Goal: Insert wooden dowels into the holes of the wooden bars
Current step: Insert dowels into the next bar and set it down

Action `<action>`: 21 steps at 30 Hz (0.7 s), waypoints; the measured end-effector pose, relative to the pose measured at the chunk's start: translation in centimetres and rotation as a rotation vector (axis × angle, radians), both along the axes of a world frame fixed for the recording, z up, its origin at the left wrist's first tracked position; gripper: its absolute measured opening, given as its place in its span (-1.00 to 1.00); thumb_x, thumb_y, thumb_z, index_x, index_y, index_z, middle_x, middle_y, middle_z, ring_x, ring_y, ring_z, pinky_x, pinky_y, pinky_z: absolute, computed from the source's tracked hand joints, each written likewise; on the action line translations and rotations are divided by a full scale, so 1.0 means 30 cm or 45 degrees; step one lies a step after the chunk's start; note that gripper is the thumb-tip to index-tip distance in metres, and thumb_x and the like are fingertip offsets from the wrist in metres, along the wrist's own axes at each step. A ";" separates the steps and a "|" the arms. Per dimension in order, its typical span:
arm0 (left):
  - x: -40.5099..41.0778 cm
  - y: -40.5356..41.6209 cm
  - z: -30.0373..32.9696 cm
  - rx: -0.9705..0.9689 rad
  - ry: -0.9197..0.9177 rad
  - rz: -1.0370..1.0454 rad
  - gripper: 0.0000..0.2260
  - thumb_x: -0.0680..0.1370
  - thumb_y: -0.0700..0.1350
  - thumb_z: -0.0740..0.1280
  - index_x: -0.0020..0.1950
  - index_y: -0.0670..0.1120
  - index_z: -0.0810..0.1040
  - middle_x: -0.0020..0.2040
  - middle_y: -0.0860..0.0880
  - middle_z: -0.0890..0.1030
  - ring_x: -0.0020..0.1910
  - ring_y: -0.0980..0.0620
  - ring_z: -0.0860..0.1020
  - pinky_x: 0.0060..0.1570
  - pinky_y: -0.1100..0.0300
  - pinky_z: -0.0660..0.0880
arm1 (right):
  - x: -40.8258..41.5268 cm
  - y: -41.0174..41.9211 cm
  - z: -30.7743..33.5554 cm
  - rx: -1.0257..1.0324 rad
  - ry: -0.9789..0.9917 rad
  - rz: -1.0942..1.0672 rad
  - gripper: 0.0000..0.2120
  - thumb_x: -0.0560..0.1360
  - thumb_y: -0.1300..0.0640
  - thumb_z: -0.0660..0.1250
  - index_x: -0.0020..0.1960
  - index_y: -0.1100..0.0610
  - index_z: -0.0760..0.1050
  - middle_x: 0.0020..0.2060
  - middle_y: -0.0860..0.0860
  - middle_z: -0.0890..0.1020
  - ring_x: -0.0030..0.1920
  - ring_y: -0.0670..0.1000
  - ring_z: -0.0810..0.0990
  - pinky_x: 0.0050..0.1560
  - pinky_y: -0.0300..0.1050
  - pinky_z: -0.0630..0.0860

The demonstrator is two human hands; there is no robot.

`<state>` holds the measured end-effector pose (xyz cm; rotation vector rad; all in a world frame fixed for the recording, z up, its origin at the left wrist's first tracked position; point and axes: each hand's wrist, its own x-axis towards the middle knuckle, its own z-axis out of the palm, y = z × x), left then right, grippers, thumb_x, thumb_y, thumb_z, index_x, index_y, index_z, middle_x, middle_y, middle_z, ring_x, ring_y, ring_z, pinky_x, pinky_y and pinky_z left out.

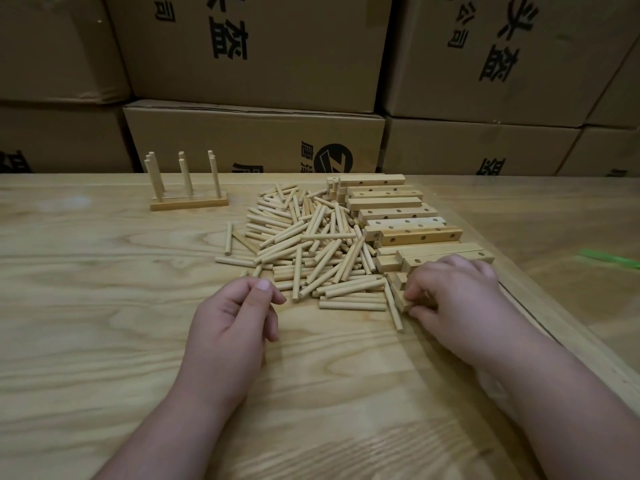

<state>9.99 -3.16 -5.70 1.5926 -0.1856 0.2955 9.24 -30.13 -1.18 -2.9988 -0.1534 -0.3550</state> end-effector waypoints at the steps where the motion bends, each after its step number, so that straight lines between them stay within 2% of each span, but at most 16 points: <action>1: -0.004 -0.001 0.001 0.017 -0.013 0.000 -0.74 0.56 0.09 0.24 -0.23 0.04 0.61 -0.47 -0.04 0.52 -0.52 0.12 0.38 -0.45 0.31 0.35 | -0.002 0.003 0.004 -0.014 -0.016 0.012 -0.86 0.46 0.00 0.47 -0.11 -0.18 0.53 -0.09 -0.29 0.57 0.14 -0.13 0.41 0.23 -0.18 0.04; 3: -0.017 -0.007 0.008 0.042 -0.060 -0.007 -0.75 0.55 0.11 0.26 -0.21 0.04 0.61 -0.46 -0.03 0.53 -0.50 0.17 0.41 -0.41 0.35 0.37 | -0.008 0.007 0.007 0.018 -0.094 0.051 -0.84 0.47 0.01 0.48 -0.13 -0.16 0.50 -0.13 -0.27 0.55 0.10 -0.12 0.47 0.33 -0.18 0.07; 4: -0.026 -0.016 0.012 0.042 -0.078 -0.012 -0.77 0.55 0.10 0.27 -0.20 0.04 0.62 -0.45 -0.03 0.55 -0.49 0.18 0.43 -0.40 0.36 0.38 | -0.012 0.011 0.010 0.093 -0.151 0.089 -0.83 0.46 0.04 0.48 -0.14 -0.15 0.49 -0.13 -0.26 0.55 0.07 -0.11 0.50 0.35 -0.17 0.17; 6: -0.045 -0.044 0.019 -0.015 -0.072 -0.049 -0.82 0.55 0.04 0.30 -0.15 0.03 0.64 -0.40 -0.04 0.61 -0.48 0.15 0.48 -0.39 0.37 0.42 | -0.029 0.036 0.017 0.373 -0.296 0.205 -0.84 0.44 0.11 0.50 -0.11 -0.10 0.55 -0.08 -0.28 0.57 0.04 -0.19 0.54 0.20 -0.29 0.40; 7: -0.055 -0.063 0.021 -0.067 -0.050 -0.088 -0.87 0.55 0.01 0.33 -0.11 0.05 0.66 -0.34 -0.04 0.65 -0.46 0.12 0.51 -0.38 0.35 0.46 | -0.037 0.058 0.022 0.531 -0.387 0.280 -0.84 0.43 0.14 0.51 -0.09 -0.06 0.59 -0.05 -0.29 0.58 0.04 -0.22 0.56 0.10 -0.40 0.43; 8: -0.066 -0.082 0.023 -0.107 -0.019 -0.137 -0.92 0.53 -0.03 0.37 -0.05 0.08 0.67 -0.27 -0.04 0.69 -0.40 0.10 0.57 -0.33 0.33 0.51 | -0.047 0.084 0.025 0.674 -0.482 0.356 -0.83 0.41 0.17 0.52 -0.07 -0.03 0.61 -0.02 -0.29 0.59 0.05 -0.23 0.58 0.05 -0.45 0.45; 9: -0.077 -0.098 0.024 -0.120 0.008 -0.186 -0.88 0.51 -0.07 0.41 0.01 0.11 0.68 -0.17 -0.01 0.72 -0.31 0.10 0.63 -0.26 0.31 0.55 | -0.056 0.112 0.028 0.803 -0.569 0.422 -0.82 0.40 0.18 0.53 -0.05 -0.01 0.62 -0.01 -0.25 0.61 0.05 -0.21 0.60 0.02 -0.45 0.47; 11: -0.092 -0.115 0.020 -0.079 0.020 -0.270 -0.76 0.45 -0.09 0.46 0.09 0.14 0.69 0.00 0.07 0.72 -0.06 0.13 0.68 -0.09 0.27 0.59 | -0.070 0.168 0.028 1.048 -0.681 0.492 -0.79 0.39 0.15 0.55 -0.03 -0.04 0.62 0.00 -0.20 0.64 0.04 -0.12 0.64 -0.02 -0.36 0.54; 13: -0.100 -0.118 0.024 0.051 -0.032 -0.299 -0.66 0.41 -0.05 0.50 0.16 0.20 0.66 0.09 0.16 0.69 0.10 0.14 0.66 0.07 0.27 0.58 | -0.080 0.210 0.017 1.328 -0.677 0.517 -0.76 0.39 0.14 0.58 -0.05 -0.08 0.59 -0.03 -0.15 0.66 0.02 -0.06 0.67 -0.06 -0.28 0.59; 14: -0.103 -0.117 0.025 0.091 -0.035 -0.302 -0.63 0.39 -0.03 0.52 0.16 0.26 0.65 0.09 0.18 0.70 0.11 0.15 0.65 0.09 0.28 0.57 | -0.083 0.227 0.011 1.450 -0.654 0.523 -0.77 0.38 0.13 0.59 -0.09 -0.07 0.57 -0.03 -0.11 0.66 -0.01 -0.05 0.67 -0.08 -0.27 0.59; 16: -0.107 -0.117 0.032 0.078 0.015 -0.338 -0.64 0.39 -0.03 0.54 0.12 0.30 0.67 -0.01 0.16 0.73 0.00 0.21 0.66 -0.01 0.34 0.55 | -0.087 0.256 -0.003 1.585 -0.593 0.510 -0.78 0.35 0.14 0.58 -0.17 0.00 0.54 -0.05 -0.06 0.67 -0.04 -0.06 0.68 -0.13 -0.28 0.59; 19: -0.113 -0.121 0.041 0.054 0.047 -0.344 -0.75 0.44 -0.08 0.55 0.10 0.05 0.71 -0.20 0.11 0.72 -0.23 0.22 0.61 -0.18 0.36 0.52 | -0.083 0.266 -0.014 1.657 -0.500 0.507 -0.81 0.39 0.15 0.55 -0.17 0.12 0.54 -0.07 0.00 0.67 -0.07 -0.02 0.69 -0.18 -0.19 0.63; 21: -0.106 -0.121 0.040 -0.055 0.145 -0.308 -0.67 0.37 -0.02 0.51 0.11 -0.03 0.69 -0.14 -0.03 0.75 -0.21 0.11 0.66 -0.17 0.25 0.60 | -0.079 0.242 -0.016 1.599 -0.456 0.466 -0.86 0.46 0.06 0.50 -0.12 0.09 0.57 -0.13 0.01 0.67 -0.13 0.03 0.68 -0.21 -0.01 0.66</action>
